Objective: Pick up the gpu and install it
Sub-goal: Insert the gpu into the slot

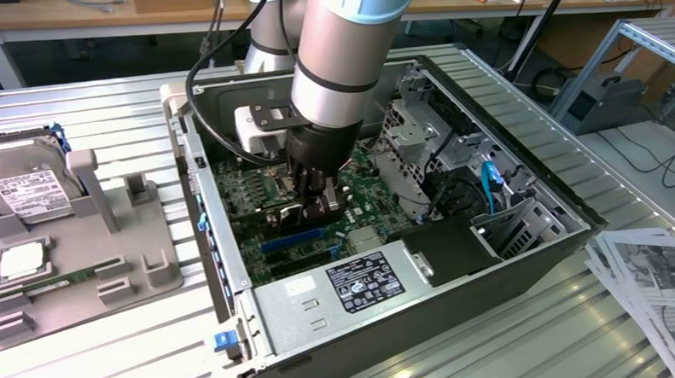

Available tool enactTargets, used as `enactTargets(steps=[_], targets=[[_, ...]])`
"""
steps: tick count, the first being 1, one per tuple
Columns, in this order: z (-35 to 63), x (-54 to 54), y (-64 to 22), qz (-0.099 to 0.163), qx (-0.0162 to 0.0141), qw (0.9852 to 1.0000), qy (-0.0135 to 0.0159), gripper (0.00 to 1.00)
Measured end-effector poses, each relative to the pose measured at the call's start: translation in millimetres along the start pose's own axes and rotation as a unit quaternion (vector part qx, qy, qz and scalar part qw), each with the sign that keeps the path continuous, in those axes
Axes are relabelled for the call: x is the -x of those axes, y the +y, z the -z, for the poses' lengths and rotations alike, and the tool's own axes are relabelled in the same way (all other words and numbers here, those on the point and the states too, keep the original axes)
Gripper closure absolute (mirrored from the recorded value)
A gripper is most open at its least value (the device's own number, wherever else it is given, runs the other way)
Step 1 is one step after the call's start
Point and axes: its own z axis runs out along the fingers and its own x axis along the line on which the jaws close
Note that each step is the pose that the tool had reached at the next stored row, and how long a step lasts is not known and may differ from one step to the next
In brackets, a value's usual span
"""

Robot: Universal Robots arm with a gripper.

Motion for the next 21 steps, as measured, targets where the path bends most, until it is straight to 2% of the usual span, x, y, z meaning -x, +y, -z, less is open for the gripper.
enactTargets(steps=[21], targets=[[-4.2,-0.2,-0.3,0.000,0.0000,1.0000,-0.0002,0.73]])
